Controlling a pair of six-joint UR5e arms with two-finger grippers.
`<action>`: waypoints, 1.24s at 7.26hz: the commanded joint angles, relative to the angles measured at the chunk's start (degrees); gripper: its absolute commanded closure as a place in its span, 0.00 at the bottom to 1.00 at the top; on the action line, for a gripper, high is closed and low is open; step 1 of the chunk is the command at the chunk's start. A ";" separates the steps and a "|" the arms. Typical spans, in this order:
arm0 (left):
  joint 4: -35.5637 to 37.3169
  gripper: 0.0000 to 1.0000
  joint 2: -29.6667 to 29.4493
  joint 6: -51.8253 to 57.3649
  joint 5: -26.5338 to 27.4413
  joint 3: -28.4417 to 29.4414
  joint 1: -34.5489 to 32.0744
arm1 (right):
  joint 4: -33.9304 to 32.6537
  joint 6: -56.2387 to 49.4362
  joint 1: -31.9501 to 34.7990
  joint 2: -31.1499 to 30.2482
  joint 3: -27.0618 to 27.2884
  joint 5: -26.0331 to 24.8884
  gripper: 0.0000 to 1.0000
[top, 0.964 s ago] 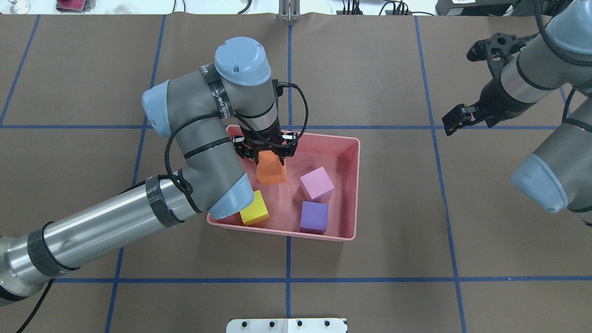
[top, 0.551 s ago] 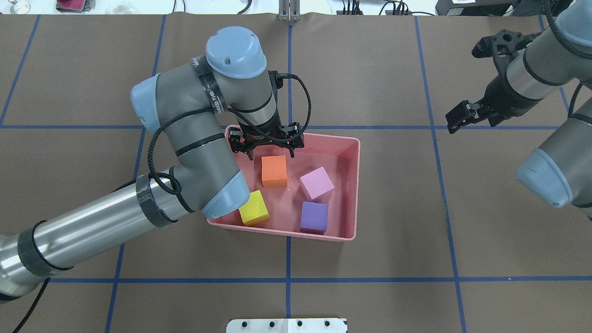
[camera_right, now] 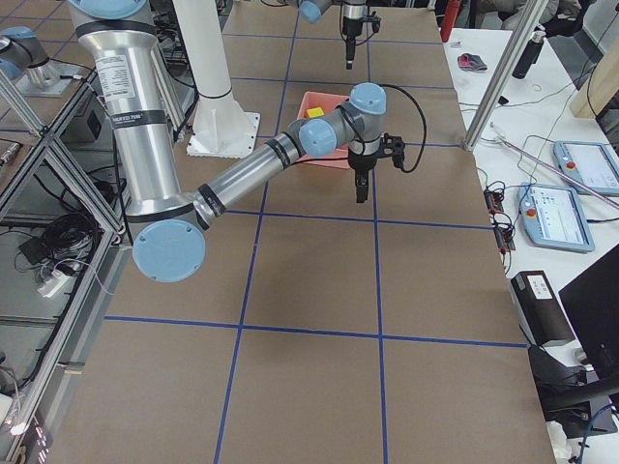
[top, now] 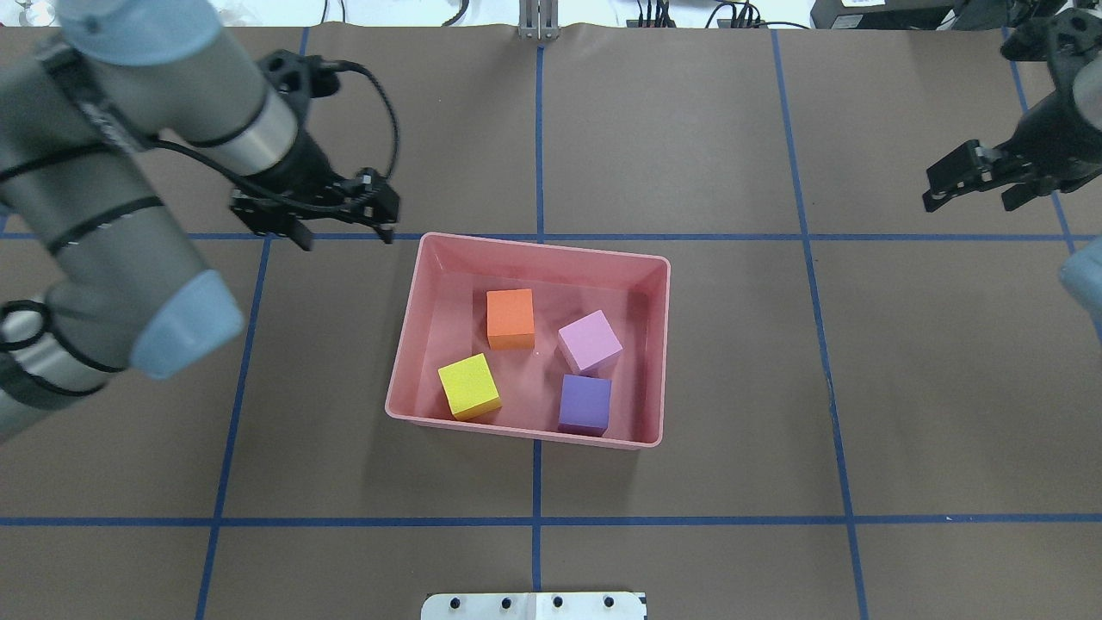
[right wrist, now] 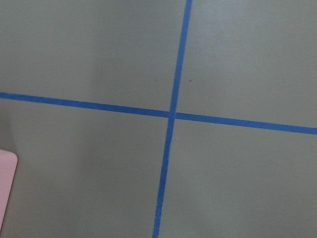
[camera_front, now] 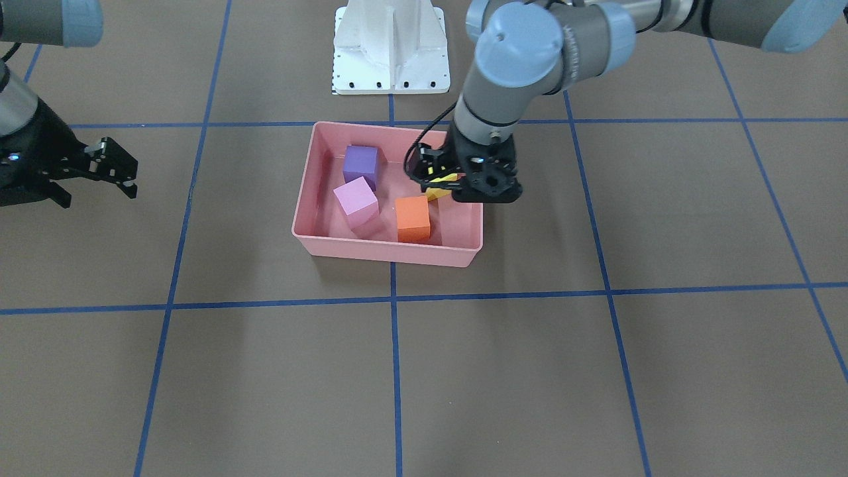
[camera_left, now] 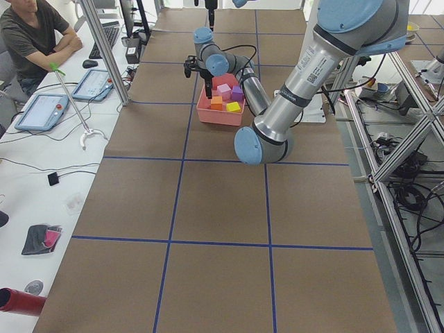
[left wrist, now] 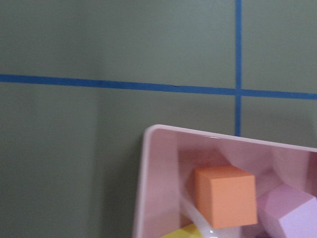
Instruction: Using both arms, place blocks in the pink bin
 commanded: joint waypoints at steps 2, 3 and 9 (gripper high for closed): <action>-0.01 0.00 20.17 41.29 -5.09 -0.33 -22.79 | -0.03 -17.83 12.60 -4.07 -9.06 5.37 0.00; -0.09 0.00 21.87 53.47 -5.09 6.15 -29.31 | 0.05 -20.31 14.97 -3.90 -12.49 5.38 0.00; -0.26 0.00 21.36 59.83 -10.33 22.52 -40.96 | 0.05 -29.39 19.22 -5.74 -19.12 5.47 0.00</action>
